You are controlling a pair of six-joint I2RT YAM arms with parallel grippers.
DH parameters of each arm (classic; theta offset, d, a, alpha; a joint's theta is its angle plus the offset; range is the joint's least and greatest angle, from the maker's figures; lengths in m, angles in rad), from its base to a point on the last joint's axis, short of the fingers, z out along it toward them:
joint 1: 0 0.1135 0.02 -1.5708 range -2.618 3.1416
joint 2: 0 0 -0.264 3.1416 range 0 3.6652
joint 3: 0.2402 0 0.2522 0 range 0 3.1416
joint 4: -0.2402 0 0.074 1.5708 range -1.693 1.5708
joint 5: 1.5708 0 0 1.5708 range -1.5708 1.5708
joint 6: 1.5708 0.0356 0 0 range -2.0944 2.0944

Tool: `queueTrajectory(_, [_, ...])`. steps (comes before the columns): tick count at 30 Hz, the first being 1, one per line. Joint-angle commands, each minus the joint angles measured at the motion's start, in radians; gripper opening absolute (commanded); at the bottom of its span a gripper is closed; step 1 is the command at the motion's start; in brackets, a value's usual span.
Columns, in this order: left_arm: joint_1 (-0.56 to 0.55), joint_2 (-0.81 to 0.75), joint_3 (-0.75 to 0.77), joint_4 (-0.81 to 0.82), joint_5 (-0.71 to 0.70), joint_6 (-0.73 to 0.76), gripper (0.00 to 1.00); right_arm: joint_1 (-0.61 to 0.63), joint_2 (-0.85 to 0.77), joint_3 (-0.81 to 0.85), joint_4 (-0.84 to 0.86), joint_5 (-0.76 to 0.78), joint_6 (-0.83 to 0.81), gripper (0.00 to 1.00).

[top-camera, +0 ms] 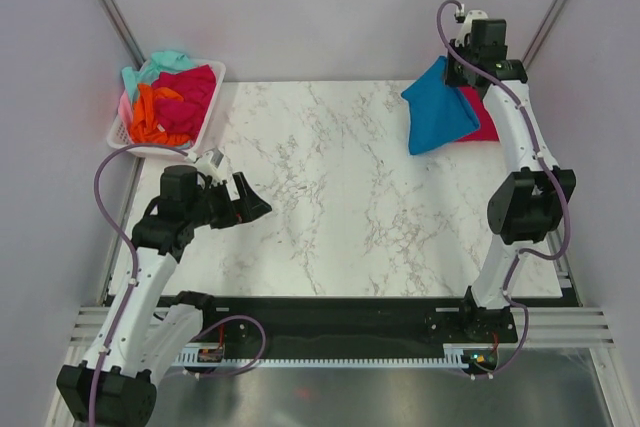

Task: Fold and stack the t-shirts
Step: Neatly place the folded tshirt to the corner

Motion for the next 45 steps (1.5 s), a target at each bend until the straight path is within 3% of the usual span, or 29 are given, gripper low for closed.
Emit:
queueTrajectory(1, [-0.001, -0.007, -0.007, 0.042, 0.003, 0.031, 1.0, -0.011, 0.067, 0.177, -0.052, 0.036, -0.076, 0.0])
queueTrajectory(13, [-0.001, 0.016, -0.011, 0.055, 0.015, 0.033, 1.0, -0.039, 0.191, 0.462, -0.152, 0.004, -0.122, 0.0])
queueTrajectory(31, [-0.001, 0.042, -0.016, 0.058, 0.003, 0.03, 1.0, -0.161, 0.236, 0.506, -0.155, -0.122, -0.122, 0.0])
queueTrajectory(38, [-0.001, 0.049, -0.018, 0.06, 0.001, 0.028, 1.0, -0.165, 0.329, 0.552, -0.141, -0.118, -0.15, 0.0])
queueTrajectory(45, [-0.001, 0.056, -0.022, 0.062, 0.003, 0.027, 1.0, -0.192, 0.38, 0.548, -0.025, -0.053, -0.179, 0.0])
